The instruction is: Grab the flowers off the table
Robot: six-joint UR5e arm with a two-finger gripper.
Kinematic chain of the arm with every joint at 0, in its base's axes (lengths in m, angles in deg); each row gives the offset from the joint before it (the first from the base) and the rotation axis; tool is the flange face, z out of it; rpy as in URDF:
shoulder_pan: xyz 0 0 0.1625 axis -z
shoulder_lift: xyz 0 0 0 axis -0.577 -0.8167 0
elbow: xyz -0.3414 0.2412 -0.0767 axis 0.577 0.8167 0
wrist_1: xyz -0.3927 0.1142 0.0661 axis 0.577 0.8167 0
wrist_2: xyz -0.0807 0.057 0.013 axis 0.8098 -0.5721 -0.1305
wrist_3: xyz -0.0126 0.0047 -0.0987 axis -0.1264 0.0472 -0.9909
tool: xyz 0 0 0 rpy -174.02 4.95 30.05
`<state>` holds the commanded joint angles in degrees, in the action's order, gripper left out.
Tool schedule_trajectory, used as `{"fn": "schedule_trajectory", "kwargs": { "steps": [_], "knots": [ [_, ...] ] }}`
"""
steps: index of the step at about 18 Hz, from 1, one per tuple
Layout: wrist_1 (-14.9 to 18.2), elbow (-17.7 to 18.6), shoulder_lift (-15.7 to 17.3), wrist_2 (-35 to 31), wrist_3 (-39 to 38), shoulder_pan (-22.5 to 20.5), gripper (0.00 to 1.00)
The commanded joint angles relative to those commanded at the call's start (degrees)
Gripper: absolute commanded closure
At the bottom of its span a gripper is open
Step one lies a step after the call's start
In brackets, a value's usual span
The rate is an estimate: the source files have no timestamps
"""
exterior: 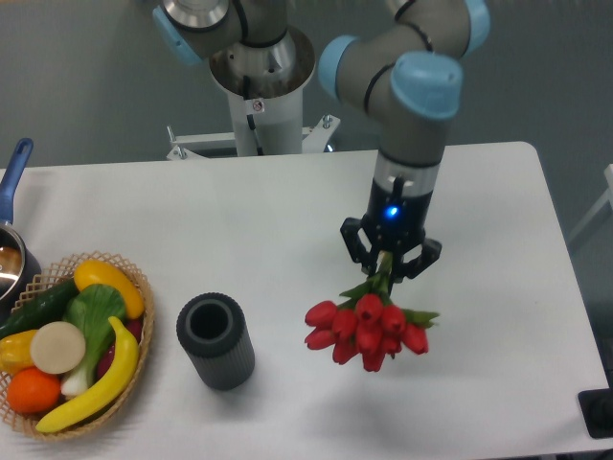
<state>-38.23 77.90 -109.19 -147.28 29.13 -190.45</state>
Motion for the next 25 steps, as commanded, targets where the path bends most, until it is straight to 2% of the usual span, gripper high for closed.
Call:
{"fn": "schedule_trajectory", "kwargs": {
  "steps": [3, 7, 10, 25],
  "knots": [
    [0.09, 0.09, 2.81, 8.86, -0.35, -1.76, 0.67],
    [0.09, 1.14, 4.84, 14.07, -0.35, -4.22, 0.67],
    [0.09, 2.55, 5.81, 14.52, 0.00, -4.93, 0.67],
    [0.09, 2.64, 6.34, 16.10, -0.26, -6.16, 0.67]
  ]
}}
